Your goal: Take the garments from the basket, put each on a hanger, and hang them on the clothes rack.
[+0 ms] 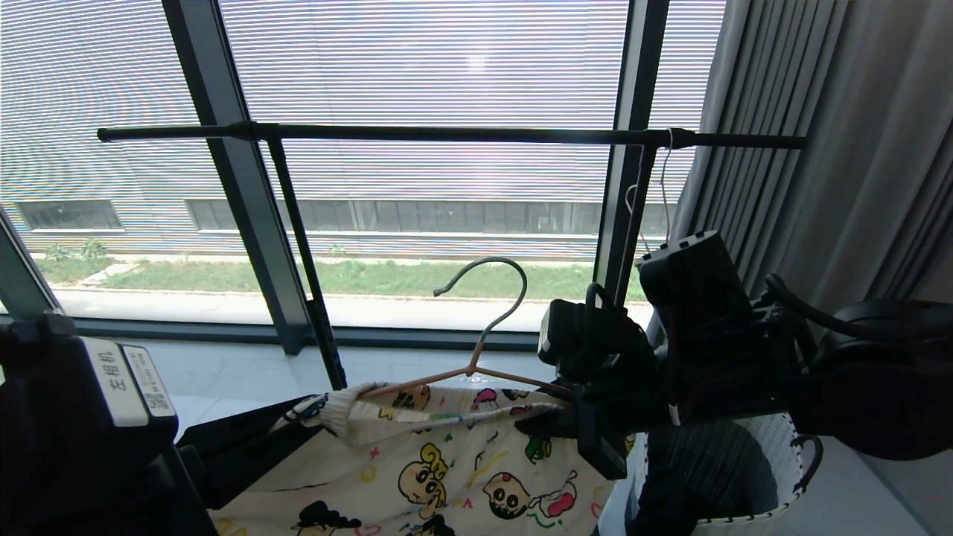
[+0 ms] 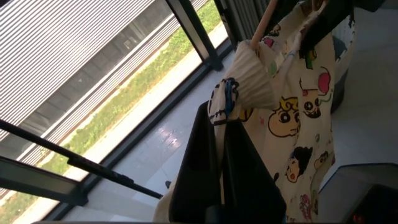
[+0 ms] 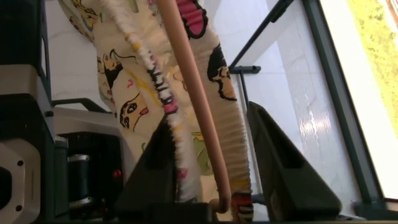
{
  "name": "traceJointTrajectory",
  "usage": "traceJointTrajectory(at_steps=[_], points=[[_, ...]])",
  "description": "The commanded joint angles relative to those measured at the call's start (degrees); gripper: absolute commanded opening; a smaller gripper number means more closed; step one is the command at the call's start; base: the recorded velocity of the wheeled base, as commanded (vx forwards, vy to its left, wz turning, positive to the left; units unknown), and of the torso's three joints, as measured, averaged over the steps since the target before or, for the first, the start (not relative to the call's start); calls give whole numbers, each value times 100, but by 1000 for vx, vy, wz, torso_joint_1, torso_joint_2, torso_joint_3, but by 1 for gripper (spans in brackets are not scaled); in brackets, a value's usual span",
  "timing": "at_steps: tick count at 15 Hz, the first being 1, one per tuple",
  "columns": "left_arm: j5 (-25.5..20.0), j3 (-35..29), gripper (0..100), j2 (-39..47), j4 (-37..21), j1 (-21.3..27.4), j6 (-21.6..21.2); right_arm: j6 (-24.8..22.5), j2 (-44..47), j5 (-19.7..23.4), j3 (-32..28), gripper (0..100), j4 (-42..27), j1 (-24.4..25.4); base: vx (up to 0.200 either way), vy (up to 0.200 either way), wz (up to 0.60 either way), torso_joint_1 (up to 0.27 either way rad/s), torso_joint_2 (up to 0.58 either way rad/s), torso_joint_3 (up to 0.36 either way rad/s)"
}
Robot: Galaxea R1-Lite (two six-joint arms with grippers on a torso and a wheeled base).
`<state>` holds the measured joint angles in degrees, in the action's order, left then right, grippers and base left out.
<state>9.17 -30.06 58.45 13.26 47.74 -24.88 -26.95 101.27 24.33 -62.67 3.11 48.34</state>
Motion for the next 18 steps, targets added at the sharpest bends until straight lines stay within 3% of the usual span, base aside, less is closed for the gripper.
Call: traceJointTrajectory(at_steps=[1,6,7,8,12,14,18], points=[[-3,9,0,8,1,-1,1,-3,-11,1,9,0,6,0,0,0,0,0,0,0],[-3,62,0,17,1,-1,1,-91,-178,1,27,0,23,9,0,0,0,0,0,0],[6,88,0,17,1,-1,18,-319,-292,1,53,0,111,18,0,0,0,0,0,0],[15,141,100,17,1,-10,36,-530,-371,19,62,0,199,9,0,0,0,0,0,0],[112,457,100,-1,1,-151,27,-1304,-555,19,45,0,216,9,0,0,0,0,0,0],[156,598,100,-115,1,-151,18,-1286,-617,-16,27,0,216,-26,0,0,0,0,0,0],[305,976,100,-642,1,-247,-8,-1172,-687,-25,9,0,234,-553,0,0,0,0,0,0]])
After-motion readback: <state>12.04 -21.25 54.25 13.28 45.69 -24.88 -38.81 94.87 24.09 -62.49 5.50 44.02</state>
